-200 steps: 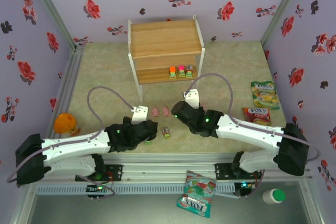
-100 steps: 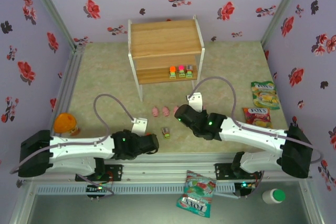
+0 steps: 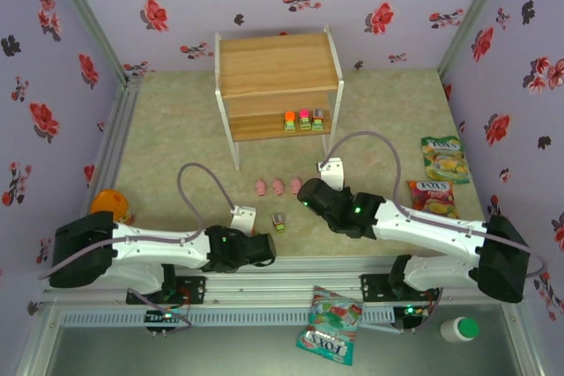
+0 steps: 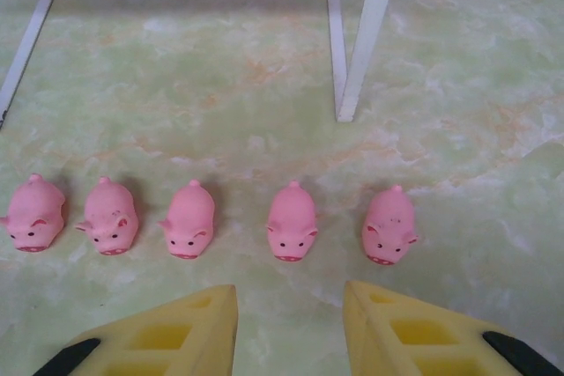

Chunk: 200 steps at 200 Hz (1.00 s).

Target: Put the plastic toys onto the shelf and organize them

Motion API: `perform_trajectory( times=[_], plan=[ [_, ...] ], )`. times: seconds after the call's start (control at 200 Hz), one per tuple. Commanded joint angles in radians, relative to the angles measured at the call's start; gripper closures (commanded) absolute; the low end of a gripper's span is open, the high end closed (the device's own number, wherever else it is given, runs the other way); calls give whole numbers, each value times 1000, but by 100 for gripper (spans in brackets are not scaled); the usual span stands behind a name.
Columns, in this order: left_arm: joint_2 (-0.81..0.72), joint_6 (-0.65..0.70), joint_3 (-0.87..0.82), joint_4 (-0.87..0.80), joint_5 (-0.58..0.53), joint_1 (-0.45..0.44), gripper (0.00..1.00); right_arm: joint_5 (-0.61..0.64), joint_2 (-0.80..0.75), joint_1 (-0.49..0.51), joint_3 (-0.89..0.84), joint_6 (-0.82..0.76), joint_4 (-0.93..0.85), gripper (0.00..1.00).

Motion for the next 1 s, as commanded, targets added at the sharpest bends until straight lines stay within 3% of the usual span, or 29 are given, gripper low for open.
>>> perform_trajectory(
  times=[0.0,0.795,0.995],
  plan=[
    [16,-35,15,-1,-2,-5,22,11,-18,6,-12,31,2,63],
    [111,2,20,65,46,16,37,19,-16,6,0,31,-18,63],
    [98,-3,2,77,47,22,45,26,-12,7,2,31,-16,64]
  ],
)
